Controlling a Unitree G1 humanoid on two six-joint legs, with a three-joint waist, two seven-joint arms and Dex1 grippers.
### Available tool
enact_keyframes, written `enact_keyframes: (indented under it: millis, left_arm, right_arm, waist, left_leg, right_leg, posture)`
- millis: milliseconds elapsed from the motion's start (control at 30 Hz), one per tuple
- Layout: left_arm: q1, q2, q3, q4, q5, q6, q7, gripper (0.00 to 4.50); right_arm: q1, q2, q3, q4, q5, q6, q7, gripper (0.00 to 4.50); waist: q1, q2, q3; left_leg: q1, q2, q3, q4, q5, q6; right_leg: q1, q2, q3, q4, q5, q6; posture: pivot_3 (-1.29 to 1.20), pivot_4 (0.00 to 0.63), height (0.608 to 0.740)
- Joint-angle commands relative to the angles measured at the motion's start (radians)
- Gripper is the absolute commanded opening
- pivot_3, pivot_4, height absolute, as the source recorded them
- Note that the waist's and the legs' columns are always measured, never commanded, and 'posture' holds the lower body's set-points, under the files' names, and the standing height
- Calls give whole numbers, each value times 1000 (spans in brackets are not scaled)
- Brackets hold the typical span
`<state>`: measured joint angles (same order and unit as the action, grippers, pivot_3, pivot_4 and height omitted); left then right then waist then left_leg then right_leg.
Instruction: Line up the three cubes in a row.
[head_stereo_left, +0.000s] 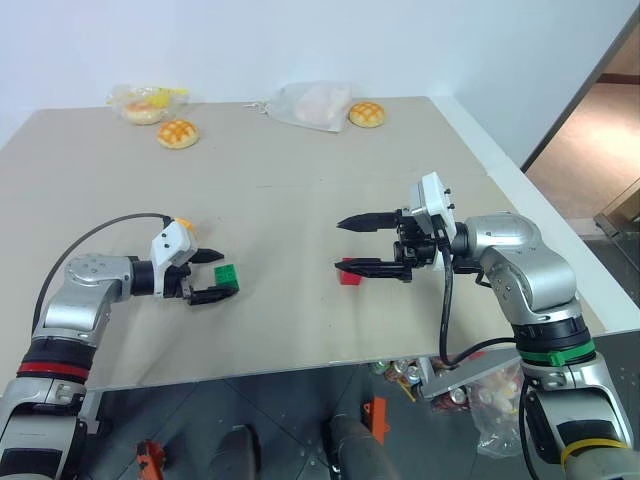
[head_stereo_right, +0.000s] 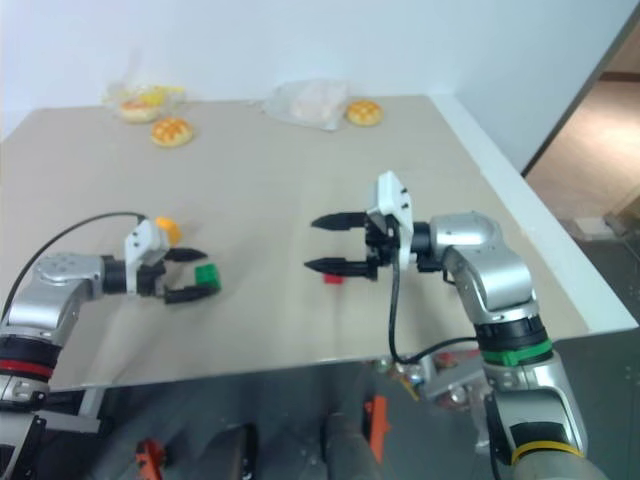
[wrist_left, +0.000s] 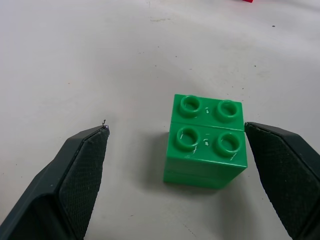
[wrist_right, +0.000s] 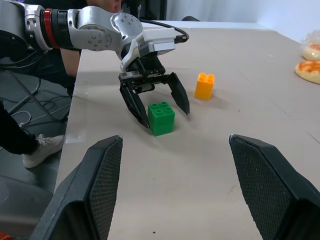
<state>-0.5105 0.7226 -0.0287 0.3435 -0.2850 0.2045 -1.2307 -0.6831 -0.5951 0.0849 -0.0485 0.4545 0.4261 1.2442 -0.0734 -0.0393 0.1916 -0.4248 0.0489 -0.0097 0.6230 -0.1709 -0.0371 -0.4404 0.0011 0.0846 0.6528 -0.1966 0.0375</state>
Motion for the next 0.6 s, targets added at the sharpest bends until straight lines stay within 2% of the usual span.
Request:
enact_keyframes:
  millis: [33, 600]
  left_arm:
    - [-8, 3, 28, -23, -15, -7, -2, 4470]
    - [6, -18, 20, -7, -6, -40, -6, 4470]
  right_arm:
    - [-23, -1, -3, -10, 5, -16, 6, 3541]
    - [-28, -3, -4, -14, 2, -12, 8, 3541]
  waist:
    - [0, 0, 0]
    - [0, 0, 0]
  left_leg:
    - [0, 0, 0, 0, 0, 0]
    - [0, 0, 0, 0, 0, 0]
  right_leg:
    - [0, 0, 0, 0, 0, 0]
    - [0, 0, 0, 0, 0, 1]
  posture:
    - [0, 150, 740]
    - [0, 150, 740]
